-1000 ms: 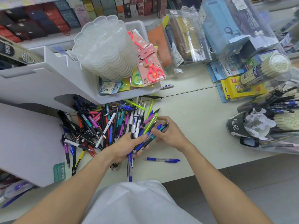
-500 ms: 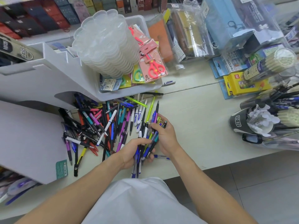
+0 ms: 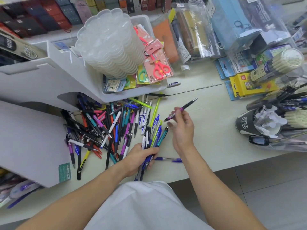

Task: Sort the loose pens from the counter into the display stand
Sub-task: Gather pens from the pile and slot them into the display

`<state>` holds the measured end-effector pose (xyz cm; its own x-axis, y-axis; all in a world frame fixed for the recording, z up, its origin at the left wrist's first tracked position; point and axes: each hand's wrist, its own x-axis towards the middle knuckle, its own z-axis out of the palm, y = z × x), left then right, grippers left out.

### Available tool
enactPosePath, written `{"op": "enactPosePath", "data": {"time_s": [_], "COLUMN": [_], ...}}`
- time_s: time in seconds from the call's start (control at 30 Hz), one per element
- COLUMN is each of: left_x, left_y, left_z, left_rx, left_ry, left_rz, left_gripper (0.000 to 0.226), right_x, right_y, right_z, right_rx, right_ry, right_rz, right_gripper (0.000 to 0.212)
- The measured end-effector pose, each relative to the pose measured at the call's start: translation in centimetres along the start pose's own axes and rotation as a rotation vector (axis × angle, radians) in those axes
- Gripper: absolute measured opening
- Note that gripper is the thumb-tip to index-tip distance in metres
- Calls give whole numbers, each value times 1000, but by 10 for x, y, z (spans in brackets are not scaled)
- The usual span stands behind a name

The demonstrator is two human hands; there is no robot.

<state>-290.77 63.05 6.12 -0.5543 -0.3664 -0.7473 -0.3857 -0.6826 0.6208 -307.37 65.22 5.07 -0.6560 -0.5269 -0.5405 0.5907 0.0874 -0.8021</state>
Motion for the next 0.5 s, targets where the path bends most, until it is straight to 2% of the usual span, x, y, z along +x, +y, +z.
{"op": "enactPosePath", "data": {"time_s": [0.1, 0.23, 0.3, 0.4, 0.5], "left_x": [0, -1, -1, -3, -7], "left_y": [0, 2, 1, 1, 1], "left_z": [-5, -7, -7, -8, -8], "left_rx": [-25, -150, -196, -235, -226], "left_ry": [7, 9, 15, -39, -101], "left_rz": [3, -6, -30, -51, -46], "left_gripper": [18, 11, 22, 35, 33], "right_x": [3, -28, -42, -47, -46], "right_y": [-19, -17, -6, 11, 15], "right_z": [-11, -24, -27, -31, -35], "right_rx": [-50, -422, -538, -587, -714], "right_ry": [62, -238, -325, -263, -255], "right_rz": [-42, 136, 187, 204, 137], "right_gripper": [12, 14, 18, 22, 25]}}
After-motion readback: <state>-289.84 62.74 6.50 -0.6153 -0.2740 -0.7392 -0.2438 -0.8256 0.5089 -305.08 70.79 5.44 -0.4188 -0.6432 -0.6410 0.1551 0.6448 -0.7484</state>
